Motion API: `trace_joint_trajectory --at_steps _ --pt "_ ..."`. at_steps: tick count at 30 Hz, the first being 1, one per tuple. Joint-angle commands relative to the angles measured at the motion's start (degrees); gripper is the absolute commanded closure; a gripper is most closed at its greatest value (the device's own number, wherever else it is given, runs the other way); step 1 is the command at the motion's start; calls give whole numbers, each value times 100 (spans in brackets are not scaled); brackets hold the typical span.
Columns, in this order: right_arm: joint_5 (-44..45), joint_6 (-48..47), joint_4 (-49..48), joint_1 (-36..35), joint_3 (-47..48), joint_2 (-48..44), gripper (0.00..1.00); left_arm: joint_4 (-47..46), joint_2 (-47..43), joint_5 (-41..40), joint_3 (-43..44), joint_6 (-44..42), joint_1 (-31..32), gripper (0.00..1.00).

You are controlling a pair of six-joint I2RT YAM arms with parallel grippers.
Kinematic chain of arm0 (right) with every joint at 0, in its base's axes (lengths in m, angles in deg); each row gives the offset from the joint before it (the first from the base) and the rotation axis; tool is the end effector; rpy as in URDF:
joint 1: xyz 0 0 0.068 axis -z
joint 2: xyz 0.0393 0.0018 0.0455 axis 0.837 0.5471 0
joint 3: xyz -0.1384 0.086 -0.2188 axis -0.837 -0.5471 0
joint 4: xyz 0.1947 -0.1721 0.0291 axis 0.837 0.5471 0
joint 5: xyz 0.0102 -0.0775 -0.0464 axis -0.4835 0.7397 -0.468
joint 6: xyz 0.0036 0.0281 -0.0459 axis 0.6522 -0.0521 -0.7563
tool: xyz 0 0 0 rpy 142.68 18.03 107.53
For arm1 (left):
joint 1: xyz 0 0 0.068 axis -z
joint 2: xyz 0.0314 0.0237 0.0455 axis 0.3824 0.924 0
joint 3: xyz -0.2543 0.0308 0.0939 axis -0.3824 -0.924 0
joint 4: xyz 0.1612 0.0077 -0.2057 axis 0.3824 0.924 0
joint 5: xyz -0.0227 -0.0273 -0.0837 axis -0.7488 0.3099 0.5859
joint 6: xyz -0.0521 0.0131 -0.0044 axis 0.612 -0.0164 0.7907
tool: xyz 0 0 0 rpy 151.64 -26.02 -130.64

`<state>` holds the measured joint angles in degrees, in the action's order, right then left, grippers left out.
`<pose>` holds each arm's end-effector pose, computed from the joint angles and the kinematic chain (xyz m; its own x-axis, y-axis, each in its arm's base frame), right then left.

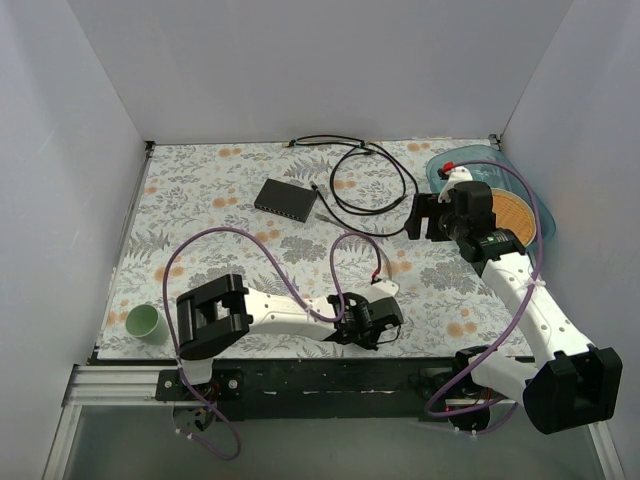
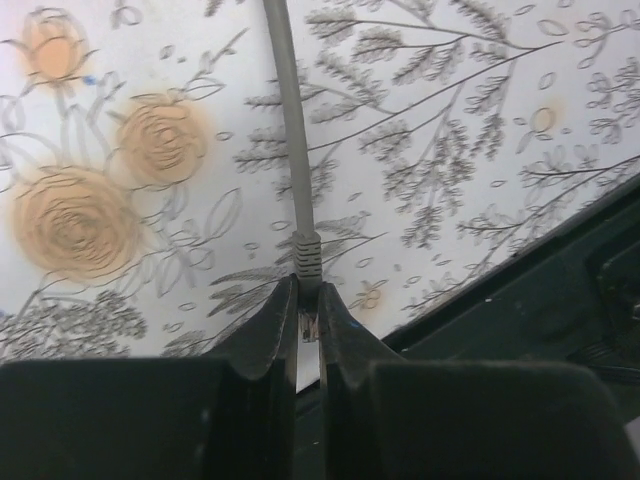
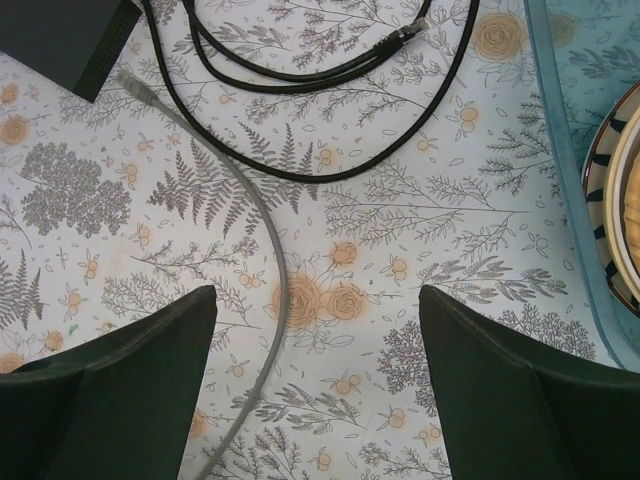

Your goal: Insert the plug into the switch port

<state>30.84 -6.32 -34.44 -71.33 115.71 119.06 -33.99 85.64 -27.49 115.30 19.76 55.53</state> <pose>0.2384 0.0619 0.3069 -0.5385 0.0598 -0.8405 -0.1541 0.9737 0.1680 0.0865 -0.3640 0.1643 -0.9382 -0.1754 -0.2983 -0.0344 0.9050 -0.4240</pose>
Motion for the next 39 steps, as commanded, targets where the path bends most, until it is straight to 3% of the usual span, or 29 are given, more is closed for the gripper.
trace_joint_trajectory --at_steps 1,8,13,17,22,27,31,39 --pt "-451 -258 -100 26 5 -165 11 526 -688 -598 -331 -284 -233 100" --pt "-1566 -601 -494 26 -101 -508 11 16 -2454 1157 -1035 -1663 -1665 100" --pt "-2595 -812 -785 -96 -153 -745 10 366 -3326 2669 -1009 -2271 -2791 100" --pt "-2711 -1093 -979 -753 -119 -886 10 823 -3335 4030 -772 -2623 -3301 100" --pt "-2070 -1778 -795 -1965 110 -886 5 1246 -2853 4911 -491 -2931 -3706 100" --pt "-2025 -2192 -408 -2609 408 -448 2 1308 -2650 5850 -385 -3098 -4127 100" --pt "-1858 -2342 -109 -3083 515 -78 2 1439 -2623 6214 -210 -3247 -4312 100" --pt "-1884 -2421 -249 -3313 506 116 4 1650 -2518 6583 -42 -3450 -4444 100"
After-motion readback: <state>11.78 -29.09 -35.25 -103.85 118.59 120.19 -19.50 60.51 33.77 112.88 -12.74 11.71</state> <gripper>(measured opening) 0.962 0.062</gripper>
